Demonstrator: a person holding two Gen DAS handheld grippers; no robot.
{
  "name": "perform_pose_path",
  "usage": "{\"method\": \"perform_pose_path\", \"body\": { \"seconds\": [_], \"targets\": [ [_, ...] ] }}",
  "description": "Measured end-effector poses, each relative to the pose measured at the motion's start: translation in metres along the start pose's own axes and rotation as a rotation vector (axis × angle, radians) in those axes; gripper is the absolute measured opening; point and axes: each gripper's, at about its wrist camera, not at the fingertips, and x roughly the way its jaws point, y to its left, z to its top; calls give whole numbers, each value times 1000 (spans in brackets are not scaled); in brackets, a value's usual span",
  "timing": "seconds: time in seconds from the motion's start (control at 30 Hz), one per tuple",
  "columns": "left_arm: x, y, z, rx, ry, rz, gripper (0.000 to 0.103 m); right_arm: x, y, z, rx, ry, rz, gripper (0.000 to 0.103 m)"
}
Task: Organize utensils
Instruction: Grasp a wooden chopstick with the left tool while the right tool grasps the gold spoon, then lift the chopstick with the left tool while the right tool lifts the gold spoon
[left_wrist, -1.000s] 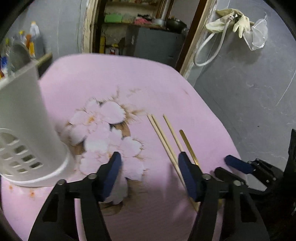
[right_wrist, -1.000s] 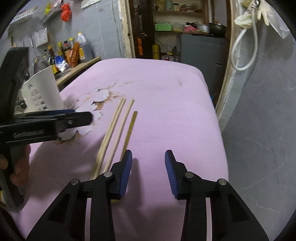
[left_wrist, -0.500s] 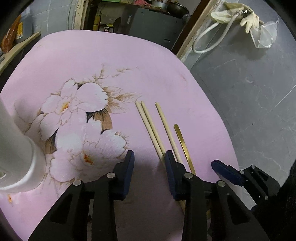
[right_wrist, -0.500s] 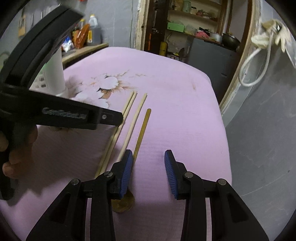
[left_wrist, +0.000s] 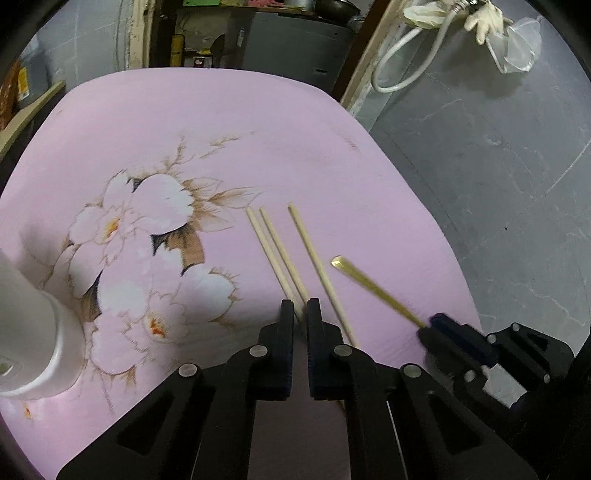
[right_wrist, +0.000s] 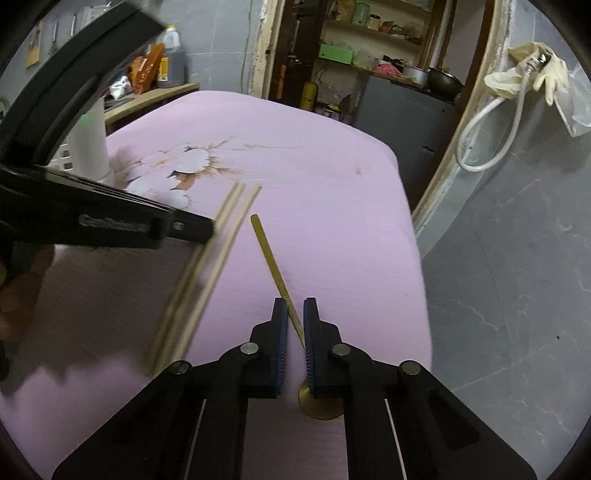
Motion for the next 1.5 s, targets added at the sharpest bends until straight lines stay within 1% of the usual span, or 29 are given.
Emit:
{"method": "perform_pose_path", "body": {
  "seconds": [0.13, 0.17, 0.3, 0.33, 0.43, 0.57, 0.63, 0.77, 0.83, 1.0, 1.13, 1.33, 1.43, 1.5],
  "targets": [
    [-4, 9, -3, -18, 1, 35, 4, 1, -9, 0, 21, 1, -7, 6],
    [-2, 11, -3, -30, 21, 39, 4, 3, -10, 1, 20, 1, 3, 7],
    [-2, 19, 3, -91, 37, 2, 4, 10, -13, 9, 2, -4, 39, 8],
    [-4, 20, 4, -111, 33, 18, 4, 12, -14, 11, 0, -5, 47, 8],
    [-7, 20, 4, -159, 34, -12, 5, 17, -17, 16, -6, -6, 61, 9],
    [-15, 20, 2, -165, 10, -39, 6, 19, -20, 16, 3, -9, 43, 6],
    [-20, 20, 0, -162, 1, -46, 9, 19, -24, 14, 21, -10, 34, 5],
    [-9, 18, 8, -167, 17, -49, 9, 18, -28, 12, 35, -9, 42, 5],
    [-2, 14, 14, -156, 28, -35, 9, 19, -29, 12, 36, -10, 46, 5],
    [-7, 11, 8, -158, 31, -17, 9, 19, -31, 11, 48, -14, 58, 5],
    [-9, 11, 9, -139, 47, -2, 9, 19, -31, 12, 47, -14, 60, 5],
    [-1, 16, 25, -184, 86, -4, 10, 25, -31, 17, 42, -10, 60, 5],
    [3, 21, 32, -212, 106, -21, 10, 31, -33, 24, 50, -3, 69, 6],
    [6, 28, 36, -234, 117, -39, 10, 36, -36, 29, 66, 10, 87, 8]
  ]
}}
